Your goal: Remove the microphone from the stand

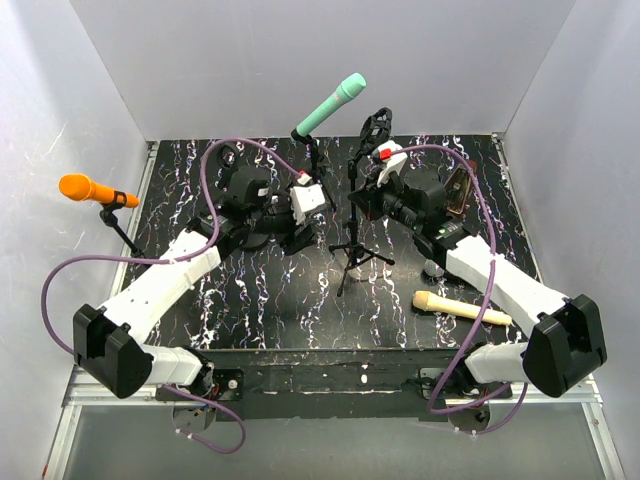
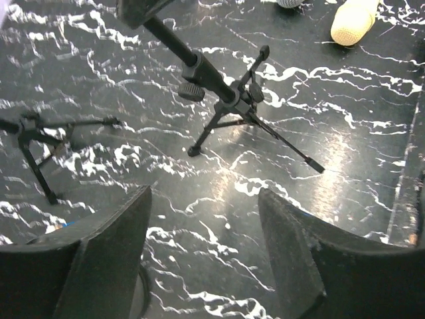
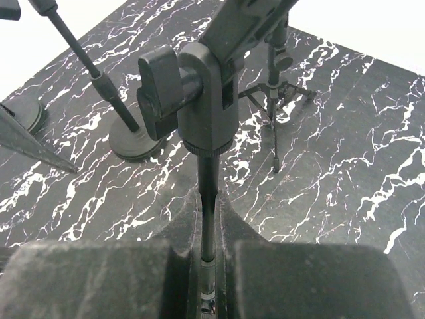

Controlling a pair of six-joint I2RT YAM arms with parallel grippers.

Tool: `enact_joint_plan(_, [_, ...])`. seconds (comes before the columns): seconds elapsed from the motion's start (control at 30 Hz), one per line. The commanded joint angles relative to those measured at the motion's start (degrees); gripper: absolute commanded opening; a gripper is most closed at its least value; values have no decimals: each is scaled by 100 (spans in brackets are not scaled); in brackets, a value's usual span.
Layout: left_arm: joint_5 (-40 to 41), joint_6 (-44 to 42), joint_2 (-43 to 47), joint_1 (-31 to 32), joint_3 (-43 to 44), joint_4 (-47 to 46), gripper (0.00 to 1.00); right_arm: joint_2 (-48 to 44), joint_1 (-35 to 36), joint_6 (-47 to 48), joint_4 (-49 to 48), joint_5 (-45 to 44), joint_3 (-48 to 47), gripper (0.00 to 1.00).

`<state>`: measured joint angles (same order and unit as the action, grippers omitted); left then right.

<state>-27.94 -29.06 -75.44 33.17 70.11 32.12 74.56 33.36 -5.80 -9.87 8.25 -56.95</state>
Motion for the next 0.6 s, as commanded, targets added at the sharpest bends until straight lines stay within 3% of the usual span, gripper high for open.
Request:
enact_joint_plan(0.0, [-712,-694,82,66,-444,-1435,60,-232,-5,-273,530,-316,-299,1])
enact_joint_plan(0.13, [-580,-899,127,321,-1262,-2876,62,-232,-5,-263,574,-123,-317,1])
enact_joint_plan(0.33, [-634,-733,-278,638,-1271,-3079,62,-302,-5,-202,398,414,-150,1])
enact_joint_plan(0.57, [-344,-803,-594,717,-1271,-3177,54,-495,-5,-228,416,458,34,1])
